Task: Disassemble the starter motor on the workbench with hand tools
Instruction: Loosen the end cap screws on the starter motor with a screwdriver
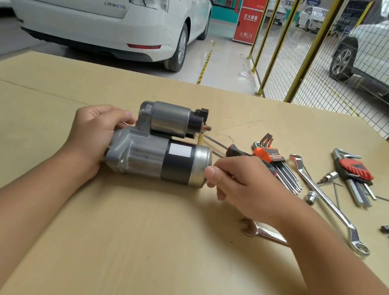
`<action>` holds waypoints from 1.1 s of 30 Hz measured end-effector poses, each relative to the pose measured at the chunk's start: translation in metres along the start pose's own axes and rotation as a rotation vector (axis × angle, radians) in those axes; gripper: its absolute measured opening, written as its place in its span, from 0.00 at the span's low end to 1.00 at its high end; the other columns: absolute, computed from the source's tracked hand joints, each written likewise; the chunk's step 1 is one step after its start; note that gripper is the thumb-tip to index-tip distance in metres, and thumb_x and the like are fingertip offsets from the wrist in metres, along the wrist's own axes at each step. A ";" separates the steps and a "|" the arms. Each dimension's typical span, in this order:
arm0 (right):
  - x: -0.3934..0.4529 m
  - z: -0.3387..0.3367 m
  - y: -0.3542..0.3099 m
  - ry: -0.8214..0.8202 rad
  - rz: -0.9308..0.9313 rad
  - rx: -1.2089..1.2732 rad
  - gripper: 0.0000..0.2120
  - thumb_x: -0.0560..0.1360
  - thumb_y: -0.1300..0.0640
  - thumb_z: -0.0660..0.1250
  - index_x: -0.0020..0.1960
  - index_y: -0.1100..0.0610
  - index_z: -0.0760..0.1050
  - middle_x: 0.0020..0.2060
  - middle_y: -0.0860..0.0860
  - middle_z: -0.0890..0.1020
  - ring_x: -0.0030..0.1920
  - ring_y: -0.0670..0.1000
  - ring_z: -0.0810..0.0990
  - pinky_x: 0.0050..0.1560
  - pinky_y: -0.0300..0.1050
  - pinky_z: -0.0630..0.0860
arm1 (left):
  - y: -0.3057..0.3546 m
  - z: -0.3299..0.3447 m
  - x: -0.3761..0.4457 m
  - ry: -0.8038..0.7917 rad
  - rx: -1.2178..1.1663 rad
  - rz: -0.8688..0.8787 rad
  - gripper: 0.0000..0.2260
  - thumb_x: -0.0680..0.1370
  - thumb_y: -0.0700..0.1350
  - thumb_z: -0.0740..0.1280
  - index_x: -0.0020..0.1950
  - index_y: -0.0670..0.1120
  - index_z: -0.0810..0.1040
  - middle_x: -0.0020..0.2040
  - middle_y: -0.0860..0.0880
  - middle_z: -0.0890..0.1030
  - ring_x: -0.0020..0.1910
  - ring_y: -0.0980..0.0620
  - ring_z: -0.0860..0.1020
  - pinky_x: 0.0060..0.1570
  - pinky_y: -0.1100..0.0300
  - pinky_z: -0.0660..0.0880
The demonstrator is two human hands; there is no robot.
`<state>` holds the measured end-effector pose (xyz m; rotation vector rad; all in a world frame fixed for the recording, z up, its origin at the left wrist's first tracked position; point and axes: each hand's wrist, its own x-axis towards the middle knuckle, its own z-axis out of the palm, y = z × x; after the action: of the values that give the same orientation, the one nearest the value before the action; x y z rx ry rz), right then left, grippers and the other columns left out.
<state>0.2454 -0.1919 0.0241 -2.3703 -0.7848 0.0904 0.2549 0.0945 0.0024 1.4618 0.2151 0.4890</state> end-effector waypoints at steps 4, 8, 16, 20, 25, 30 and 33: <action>0.000 -0.009 0.007 -0.026 0.002 -0.001 0.16 0.82 0.47 0.61 0.39 0.50 0.77 0.32 0.47 0.83 0.32 0.42 0.78 0.33 0.34 0.70 | 0.006 0.001 -0.004 -0.146 0.032 -0.038 0.04 0.70 0.46 0.73 0.36 0.47 0.85 0.36 0.43 0.81 0.34 0.47 0.78 0.38 0.56 0.72; 0.002 -0.008 0.010 0.060 -0.044 -0.019 0.10 0.73 0.50 0.74 0.39 0.47 0.74 0.32 0.44 0.79 0.34 0.42 0.75 0.34 0.37 0.69 | 0.008 -0.004 0.003 -0.254 0.067 -0.026 0.04 0.70 0.46 0.72 0.37 0.50 0.87 0.35 0.50 0.84 0.33 0.54 0.81 0.37 0.60 0.75; 0.002 -0.008 0.007 0.015 -0.019 0.010 0.13 0.80 0.48 0.66 0.39 0.51 0.79 0.32 0.47 0.83 0.30 0.41 0.77 0.31 0.33 0.68 | 0.003 -0.018 0.020 -0.283 -0.210 -0.089 0.09 0.81 0.40 0.61 0.49 0.42 0.81 0.40 0.47 0.81 0.37 0.54 0.77 0.39 0.64 0.74; 0.000 -0.012 0.006 0.113 -0.048 0.092 0.12 0.70 0.46 0.78 0.40 0.50 0.78 0.30 0.47 0.81 0.30 0.42 0.75 0.31 0.34 0.69 | 0.003 -0.016 0.029 -0.239 -0.139 -0.118 0.07 0.82 0.37 0.61 0.48 0.40 0.79 0.39 0.45 0.79 0.35 0.52 0.76 0.40 0.62 0.74; 0.002 -0.010 0.007 0.031 -0.010 0.016 0.15 0.80 0.48 0.65 0.37 0.53 0.79 0.31 0.47 0.84 0.30 0.46 0.79 0.32 0.41 0.72 | 0.001 -0.018 0.031 -0.314 -0.053 -0.058 0.09 0.80 0.38 0.64 0.45 0.41 0.84 0.36 0.43 0.78 0.38 0.48 0.73 0.43 0.54 0.66; 0.000 -0.012 0.013 0.054 -0.050 0.064 0.12 0.72 0.44 0.75 0.42 0.50 0.77 0.33 0.49 0.81 0.33 0.46 0.77 0.33 0.41 0.71 | 0.000 -0.021 0.023 -0.486 0.150 0.071 0.10 0.72 0.48 0.72 0.46 0.42 0.86 0.44 0.37 0.81 0.43 0.43 0.77 0.44 0.53 0.73; 0.002 -0.010 0.013 -0.002 -0.003 0.048 0.17 0.79 0.42 0.64 0.39 0.52 0.79 0.31 0.50 0.82 0.32 0.45 0.80 0.32 0.39 0.71 | 0.002 -0.022 0.024 -0.528 0.207 0.084 0.10 0.76 0.48 0.70 0.46 0.42 0.86 0.40 0.44 0.84 0.37 0.50 0.80 0.36 0.62 0.75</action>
<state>0.2561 -0.2042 0.0242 -2.3241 -0.7791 0.1089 0.2662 0.1247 0.0059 1.7546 -0.2224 0.1360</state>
